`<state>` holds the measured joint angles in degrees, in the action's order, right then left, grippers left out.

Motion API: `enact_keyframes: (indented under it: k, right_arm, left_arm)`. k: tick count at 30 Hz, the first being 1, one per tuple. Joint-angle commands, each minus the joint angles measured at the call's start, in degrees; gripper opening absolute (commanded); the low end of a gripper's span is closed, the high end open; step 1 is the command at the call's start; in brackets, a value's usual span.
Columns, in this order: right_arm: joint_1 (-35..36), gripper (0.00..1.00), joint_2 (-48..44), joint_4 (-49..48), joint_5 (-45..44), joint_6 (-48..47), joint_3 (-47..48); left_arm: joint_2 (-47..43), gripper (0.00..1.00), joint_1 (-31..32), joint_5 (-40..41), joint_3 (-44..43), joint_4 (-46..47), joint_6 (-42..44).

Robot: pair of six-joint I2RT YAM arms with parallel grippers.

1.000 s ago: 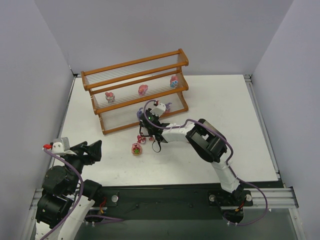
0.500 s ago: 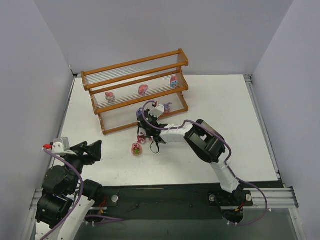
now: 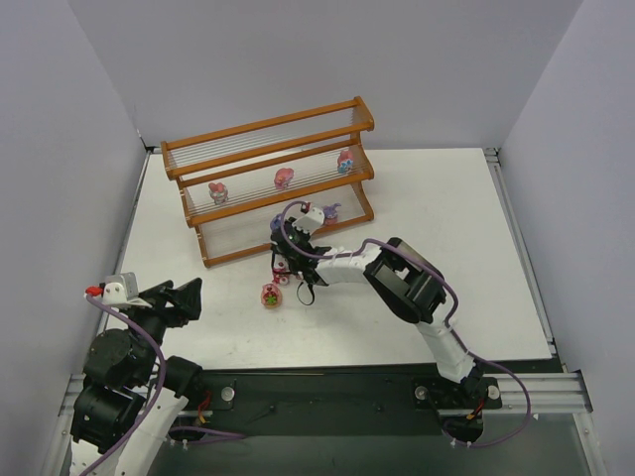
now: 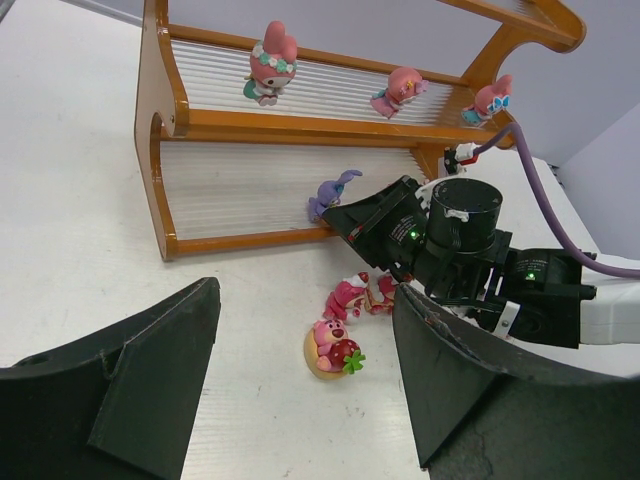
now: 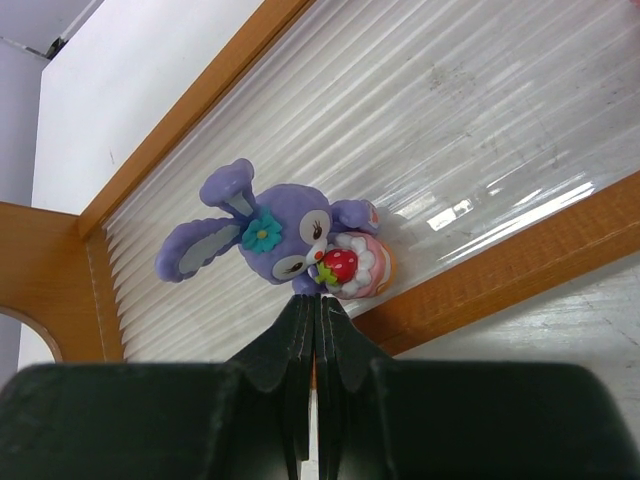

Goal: Place and organize the plastic toys onto the shelf

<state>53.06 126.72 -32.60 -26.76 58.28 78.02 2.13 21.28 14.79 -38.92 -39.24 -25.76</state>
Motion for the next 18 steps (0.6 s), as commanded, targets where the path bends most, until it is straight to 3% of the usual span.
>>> enact_keyframes:
  k: [1, 18]
  right_arm:
    - [0.99, 0.0, -3.13, -2.02, -2.15, -1.68, -1.11]
    - [3.98, 0.03, -19.91, -6.6, -5.84, -10.82, -10.6]
  left_arm:
    - [-0.37, 0.79, -0.1, 0.59, -0.37, 1.71, 0.01]
    - [0.77, 0.79, -0.71, 0.51, -0.2, 1.71, 0.09]
